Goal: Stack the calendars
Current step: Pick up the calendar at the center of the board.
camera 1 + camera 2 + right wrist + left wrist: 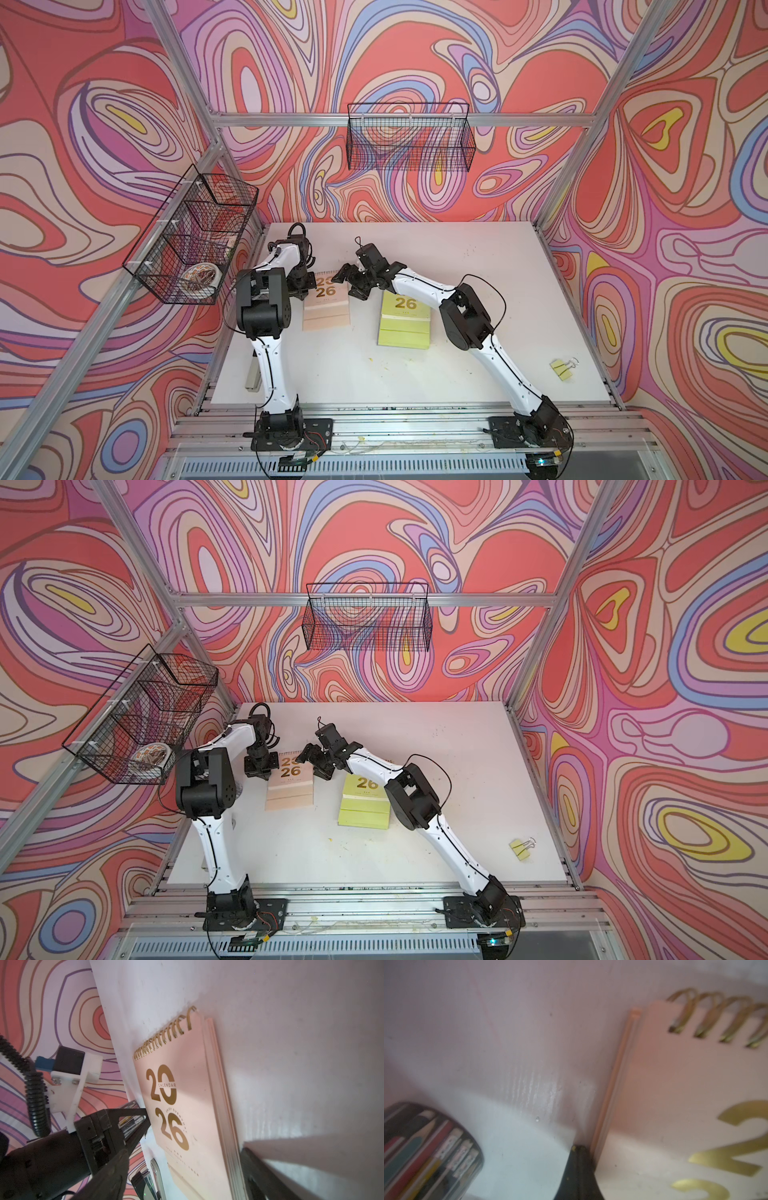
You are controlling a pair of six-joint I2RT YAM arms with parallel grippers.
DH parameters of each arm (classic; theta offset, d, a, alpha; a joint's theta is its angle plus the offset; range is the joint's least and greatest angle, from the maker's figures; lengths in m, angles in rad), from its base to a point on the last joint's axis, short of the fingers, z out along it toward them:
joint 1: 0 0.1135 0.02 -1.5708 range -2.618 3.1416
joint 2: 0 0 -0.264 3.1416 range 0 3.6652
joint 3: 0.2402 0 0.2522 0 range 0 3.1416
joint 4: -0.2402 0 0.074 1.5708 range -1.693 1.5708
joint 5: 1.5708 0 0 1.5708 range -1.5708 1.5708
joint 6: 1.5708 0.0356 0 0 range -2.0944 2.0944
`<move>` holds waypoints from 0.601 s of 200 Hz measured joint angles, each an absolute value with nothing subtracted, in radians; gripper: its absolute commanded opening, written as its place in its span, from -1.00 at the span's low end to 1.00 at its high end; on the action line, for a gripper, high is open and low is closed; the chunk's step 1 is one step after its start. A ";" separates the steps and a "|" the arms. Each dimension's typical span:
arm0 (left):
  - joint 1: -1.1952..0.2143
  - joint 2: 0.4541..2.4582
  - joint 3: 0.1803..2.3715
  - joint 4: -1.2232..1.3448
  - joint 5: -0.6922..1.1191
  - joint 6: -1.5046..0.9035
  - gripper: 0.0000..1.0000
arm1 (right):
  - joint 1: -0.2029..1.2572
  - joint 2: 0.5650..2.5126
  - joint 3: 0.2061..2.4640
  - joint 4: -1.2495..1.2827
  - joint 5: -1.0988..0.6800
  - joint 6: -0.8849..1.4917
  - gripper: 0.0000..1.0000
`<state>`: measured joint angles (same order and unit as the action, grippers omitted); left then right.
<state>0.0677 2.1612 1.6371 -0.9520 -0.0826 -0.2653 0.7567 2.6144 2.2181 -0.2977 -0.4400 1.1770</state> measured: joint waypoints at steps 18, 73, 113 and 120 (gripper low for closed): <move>0.070 2.161 1.637 -0.952 -0.078 -0.265 -1.00 | 0.757 2.602 2.185 -0.260 -0.443 1.163 0.55; 0.075 2.161 1.638 -0.952 -0.070 -0.262 -1.00 | 0.760 2.571 2.143 -0.183 -0.466 1.140 0.13; 0.079 2.161 1.641 -0.955 -0.060 -0.262 -1.00 | 0.763 2.544 2.132 -0.166 -0.464 1.126 -0.31; 0.080 2.161 1.641 -0.956 -0.059 -0.262 -1.00 | 0.763 2.539 2.126 -0.163 -0.462 1.125 -0.43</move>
<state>0.0795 2.1612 1.6413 -0.9562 -0.0593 -0.2619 0.7628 2.5385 2.1258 -0.1635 -0.4622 1.1248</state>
